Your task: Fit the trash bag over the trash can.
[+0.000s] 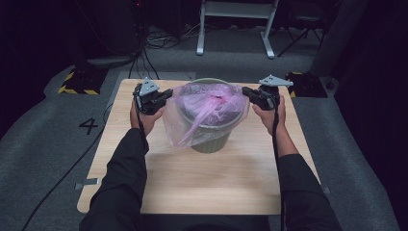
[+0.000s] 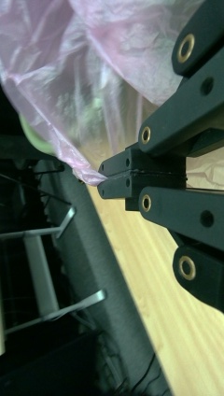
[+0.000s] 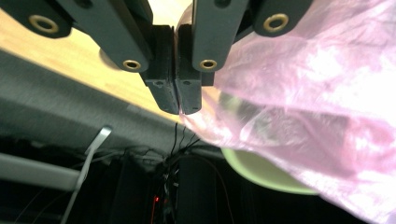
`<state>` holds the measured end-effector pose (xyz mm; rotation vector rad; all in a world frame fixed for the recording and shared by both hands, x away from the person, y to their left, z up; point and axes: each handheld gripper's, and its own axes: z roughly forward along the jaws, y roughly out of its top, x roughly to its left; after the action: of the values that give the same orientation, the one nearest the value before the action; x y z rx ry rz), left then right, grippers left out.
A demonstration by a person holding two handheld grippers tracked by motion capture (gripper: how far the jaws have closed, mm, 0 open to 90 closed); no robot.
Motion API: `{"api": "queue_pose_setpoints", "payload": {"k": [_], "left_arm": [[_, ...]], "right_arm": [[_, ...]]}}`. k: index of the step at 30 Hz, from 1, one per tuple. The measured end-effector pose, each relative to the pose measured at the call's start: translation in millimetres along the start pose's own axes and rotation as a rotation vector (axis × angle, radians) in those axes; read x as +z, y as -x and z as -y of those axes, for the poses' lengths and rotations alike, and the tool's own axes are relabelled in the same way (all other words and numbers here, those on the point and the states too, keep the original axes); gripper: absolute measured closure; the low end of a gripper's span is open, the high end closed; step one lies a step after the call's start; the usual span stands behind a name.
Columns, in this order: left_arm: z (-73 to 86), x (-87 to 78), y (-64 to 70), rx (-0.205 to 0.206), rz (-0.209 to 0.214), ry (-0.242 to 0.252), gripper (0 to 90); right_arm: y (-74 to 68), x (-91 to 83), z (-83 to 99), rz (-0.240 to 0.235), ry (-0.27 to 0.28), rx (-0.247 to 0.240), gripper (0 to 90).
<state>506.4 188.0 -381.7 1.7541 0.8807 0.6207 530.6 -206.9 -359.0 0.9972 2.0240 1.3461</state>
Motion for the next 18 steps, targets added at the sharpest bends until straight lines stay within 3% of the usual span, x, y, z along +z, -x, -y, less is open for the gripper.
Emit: {"api": "queue_pose_setpoints", "payload": {"k": [3, 7, 14, 18], "left_arm": [[7.4, 15.5, 0.7, -0.026, 0.032, -0.036, 90.0], [11.4, 27.5, 5.7, -0.02, 0.075, -0.076, 90.0], [11.6, 36.3, 7.3, -0.054, 0.093, -0.097, 90.0], [7.7, 45.5, 4.4, -0.063, 0.084, -0.15, 90.0]], "right_arm": [[2.1, 9.9, 9.3, -0.024, -0.047, 0.043, 88.1], [3.6, 17.2, 17.5, -0.061, -0.075, 0.082, 88.0], [3.8, 20.7, 25.6, -0.088, -0.085, 0.102, 88.0], [4.8, 22.4, 25.6, -0.085, -0.105, 0.098, 88.0]]}}
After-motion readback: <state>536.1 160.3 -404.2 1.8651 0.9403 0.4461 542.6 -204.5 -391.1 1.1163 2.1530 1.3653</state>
